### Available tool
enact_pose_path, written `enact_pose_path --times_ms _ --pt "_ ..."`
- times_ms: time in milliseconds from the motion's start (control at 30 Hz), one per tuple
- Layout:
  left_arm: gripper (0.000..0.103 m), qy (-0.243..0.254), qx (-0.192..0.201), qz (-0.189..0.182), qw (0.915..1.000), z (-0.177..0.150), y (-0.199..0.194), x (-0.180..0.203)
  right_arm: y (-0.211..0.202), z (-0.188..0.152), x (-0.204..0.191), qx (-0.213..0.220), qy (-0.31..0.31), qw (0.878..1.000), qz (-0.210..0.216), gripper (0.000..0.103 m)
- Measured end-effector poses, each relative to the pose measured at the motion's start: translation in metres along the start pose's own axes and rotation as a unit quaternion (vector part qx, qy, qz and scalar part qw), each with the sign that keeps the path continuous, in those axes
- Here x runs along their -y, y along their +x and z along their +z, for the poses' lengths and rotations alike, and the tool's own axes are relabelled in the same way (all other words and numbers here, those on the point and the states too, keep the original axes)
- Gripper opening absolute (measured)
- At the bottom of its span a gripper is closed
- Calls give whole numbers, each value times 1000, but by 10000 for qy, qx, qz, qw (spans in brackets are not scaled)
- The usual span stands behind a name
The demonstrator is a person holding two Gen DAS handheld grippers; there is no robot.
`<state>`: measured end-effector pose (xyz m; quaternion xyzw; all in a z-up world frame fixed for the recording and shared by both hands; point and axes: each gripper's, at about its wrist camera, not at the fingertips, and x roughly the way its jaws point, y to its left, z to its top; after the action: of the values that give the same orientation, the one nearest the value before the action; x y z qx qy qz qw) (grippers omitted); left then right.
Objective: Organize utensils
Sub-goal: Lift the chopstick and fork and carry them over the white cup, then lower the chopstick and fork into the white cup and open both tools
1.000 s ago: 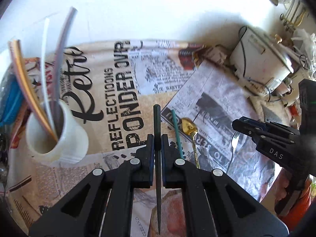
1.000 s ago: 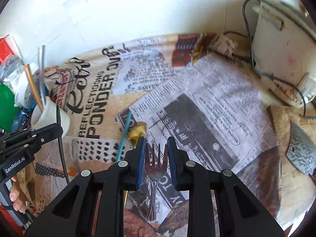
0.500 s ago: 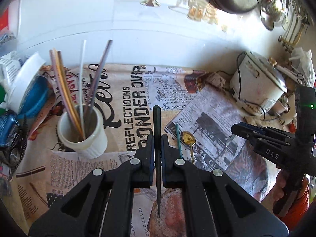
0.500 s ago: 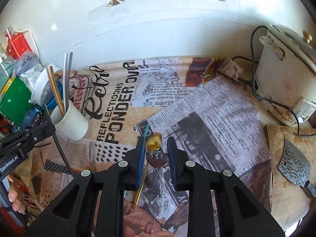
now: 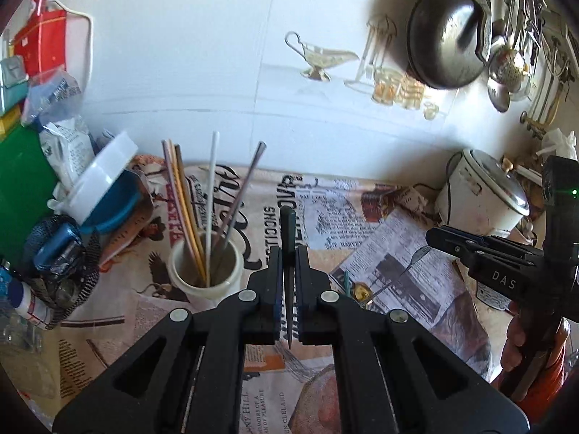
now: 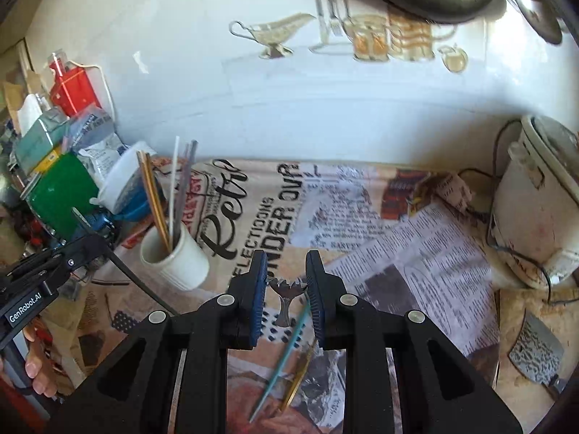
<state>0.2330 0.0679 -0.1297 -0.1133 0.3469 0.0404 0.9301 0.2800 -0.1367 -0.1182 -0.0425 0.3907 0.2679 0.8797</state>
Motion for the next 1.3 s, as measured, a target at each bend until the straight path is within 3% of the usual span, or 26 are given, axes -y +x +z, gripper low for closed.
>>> enact_pose_path --times_ms 467,800,1033,1300 --pt "4 -158 783 461 9957 39 -46 -46 -11 48 -74 597 -553 9944 669 20" --pt "4 -220 1025 617 9926 60 -50 -79 11 67 -123 647 -754 9902 979 20" --pt "4 -273 869 490 9946 58 -28 -101 46 68 -143 437 -784 9921 876 20" --pt "4 -443 258 212 9985 44 18 -123 99 53 -147 -219 -720 9949 664 20"
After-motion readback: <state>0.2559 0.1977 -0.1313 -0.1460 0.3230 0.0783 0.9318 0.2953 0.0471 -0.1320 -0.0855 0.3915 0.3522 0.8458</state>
